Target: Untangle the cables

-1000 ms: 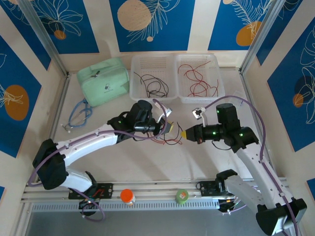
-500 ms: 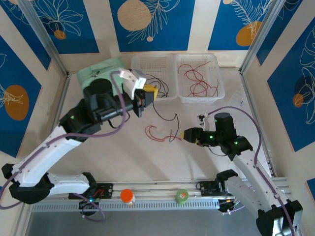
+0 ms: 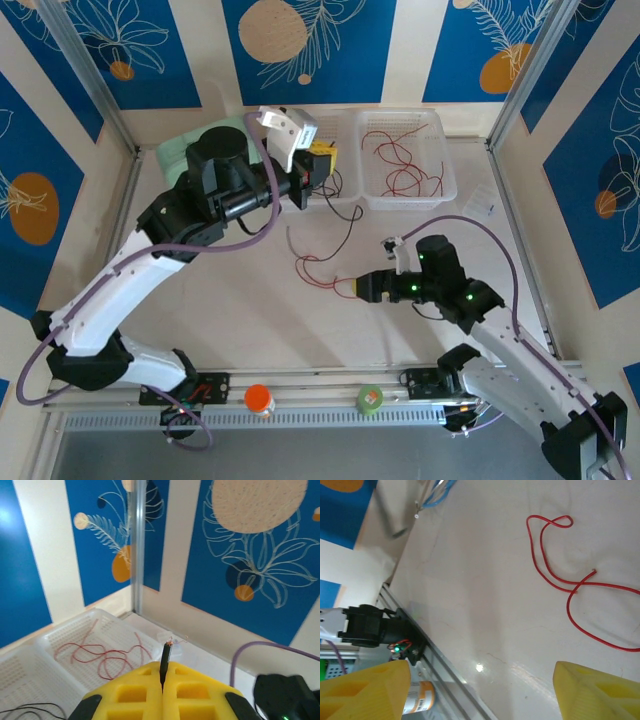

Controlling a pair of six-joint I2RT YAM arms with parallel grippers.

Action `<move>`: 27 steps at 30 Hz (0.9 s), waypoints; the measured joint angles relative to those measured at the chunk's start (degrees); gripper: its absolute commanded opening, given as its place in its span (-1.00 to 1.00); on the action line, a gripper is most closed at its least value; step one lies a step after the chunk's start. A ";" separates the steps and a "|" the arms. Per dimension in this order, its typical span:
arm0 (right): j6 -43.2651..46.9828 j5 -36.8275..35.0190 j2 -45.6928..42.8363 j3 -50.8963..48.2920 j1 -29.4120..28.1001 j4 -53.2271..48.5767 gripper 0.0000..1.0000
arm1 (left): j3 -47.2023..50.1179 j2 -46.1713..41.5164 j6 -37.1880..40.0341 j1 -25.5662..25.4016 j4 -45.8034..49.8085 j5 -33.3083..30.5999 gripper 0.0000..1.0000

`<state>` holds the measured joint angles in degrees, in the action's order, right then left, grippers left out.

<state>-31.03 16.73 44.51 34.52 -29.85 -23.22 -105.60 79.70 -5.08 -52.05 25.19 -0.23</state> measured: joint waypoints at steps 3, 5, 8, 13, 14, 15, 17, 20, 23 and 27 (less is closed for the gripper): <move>-0.04 -3.34 0.72 -0.17 -1.79 0.11 0.48 | -4.13 2.86 3.13 0.02 -0.17 -4.76 -1.00; -0.11 -4.90 0.68 -0.20 -2.40 0.02 0.49 | -7.28 5.18 5.31 0.33 -0.33 -8.41 -1.00; -0.74 -7.23 0.68 -0.20 -3.13 -0.87 0.49 | -12.35 9.73 7.74 1.73 -0.28 -12.44 -1.00; -2.78 -11.74 1.09 -0.20 -5.81 -4.35 0.50 | -18.56 18.27 9.73 6.62 -0.26 -15.74 -1.00; -3.28 -12.74 1.49 -0.20 -6.82 -5.07 0.49 | -19.45 20.02 9.94 7.74 -0.26 -16.09 -1.00; -3.85 -13.77 1.97 -0.20 -7.91 -5.79 0.49 | -20.33 21.90 10.08 8.98 -0.28 -16.39 -1.00; -4.87 -15.34 2.73 -0.20 -9.79 -6.82 0.49 | -21.46 24.94 10.16 11.04 -0.48 -16.79 -1.00; -6.56 -17.27 3.74 -0.20 -12.57 -7.69 0.49 | -21.84 29.09 10.29 14.19 -2.05 -17.00 -1.00; -8.13 -18.82 4.57 -0.20 -15.06 -7.91 0.48 | -21.84 33.20 10.34 17.05 -4.20 -16.79 -1.00; -9.99 -21.07 5.99 -0.20 -17.77 -8.33 0.48 | -20.11 38.56 8.92 19.93 -7.87 -15.50 -1.00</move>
<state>-41.01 -4.34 50.50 34.33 -47.62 -31.55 -125.71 118.26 3.84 -32.12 17.32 -15.73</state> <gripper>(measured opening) 0.742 0.045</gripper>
